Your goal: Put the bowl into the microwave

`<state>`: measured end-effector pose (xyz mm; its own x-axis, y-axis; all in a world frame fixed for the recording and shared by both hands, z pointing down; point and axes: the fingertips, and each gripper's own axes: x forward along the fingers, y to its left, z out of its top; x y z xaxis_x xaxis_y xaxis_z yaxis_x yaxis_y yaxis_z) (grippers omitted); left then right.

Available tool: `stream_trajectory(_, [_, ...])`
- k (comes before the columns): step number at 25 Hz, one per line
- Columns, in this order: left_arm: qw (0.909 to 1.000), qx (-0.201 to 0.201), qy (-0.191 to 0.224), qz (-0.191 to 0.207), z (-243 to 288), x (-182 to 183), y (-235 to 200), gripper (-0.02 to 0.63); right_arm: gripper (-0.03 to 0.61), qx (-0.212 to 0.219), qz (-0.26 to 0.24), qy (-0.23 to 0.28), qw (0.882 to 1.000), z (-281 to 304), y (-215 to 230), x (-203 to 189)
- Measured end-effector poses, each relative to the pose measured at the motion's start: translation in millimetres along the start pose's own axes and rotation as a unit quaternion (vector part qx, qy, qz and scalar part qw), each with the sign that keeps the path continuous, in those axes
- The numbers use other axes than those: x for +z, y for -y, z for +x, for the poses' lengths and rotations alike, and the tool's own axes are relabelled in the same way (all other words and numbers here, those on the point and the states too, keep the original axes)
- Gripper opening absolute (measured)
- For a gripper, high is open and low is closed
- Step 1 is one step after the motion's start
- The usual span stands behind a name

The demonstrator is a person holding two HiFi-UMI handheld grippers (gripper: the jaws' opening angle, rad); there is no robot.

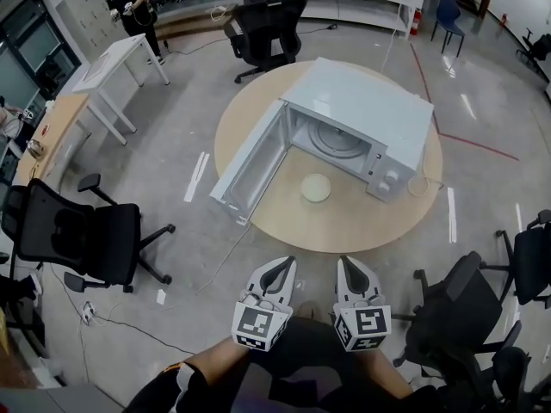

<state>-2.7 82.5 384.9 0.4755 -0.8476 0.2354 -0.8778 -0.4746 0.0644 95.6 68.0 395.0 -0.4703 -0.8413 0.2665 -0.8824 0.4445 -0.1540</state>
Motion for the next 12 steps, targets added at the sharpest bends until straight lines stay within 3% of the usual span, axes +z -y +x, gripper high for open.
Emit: stream_trajectory(12, [1.0, 0.001, -0.006, -0.004, 8, -5, -8, 0.046, 0.015, 0.003, 0.0, -0.01, 1.0, 11, -1, -3])
